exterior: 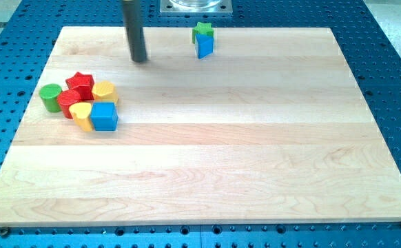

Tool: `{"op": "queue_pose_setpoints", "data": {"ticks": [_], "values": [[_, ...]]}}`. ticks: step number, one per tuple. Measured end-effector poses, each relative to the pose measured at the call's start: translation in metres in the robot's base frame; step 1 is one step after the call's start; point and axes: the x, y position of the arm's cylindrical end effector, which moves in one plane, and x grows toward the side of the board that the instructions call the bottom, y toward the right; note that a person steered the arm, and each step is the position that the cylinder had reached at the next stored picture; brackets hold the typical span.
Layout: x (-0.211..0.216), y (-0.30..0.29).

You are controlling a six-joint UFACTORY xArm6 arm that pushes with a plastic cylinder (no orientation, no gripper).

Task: Place the yellow hexagon at the center of the board

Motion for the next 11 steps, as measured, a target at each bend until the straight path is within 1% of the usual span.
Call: {"op": "queue_pose_setpoints", "data": {"ticks": [1, 2, 3, 4, 5, 6, 7, 8, 10, 11], "values": [[-0.072, 0.002], [-0.082, 0.02], [-0.038, 0.004], [-0.006, -0.08], [0.068, -0.147], [0.088, -0.105], [0.104, -0.083], [0.121, -0.079], [0.17, 0.091], [0.18, 0.091]]}}
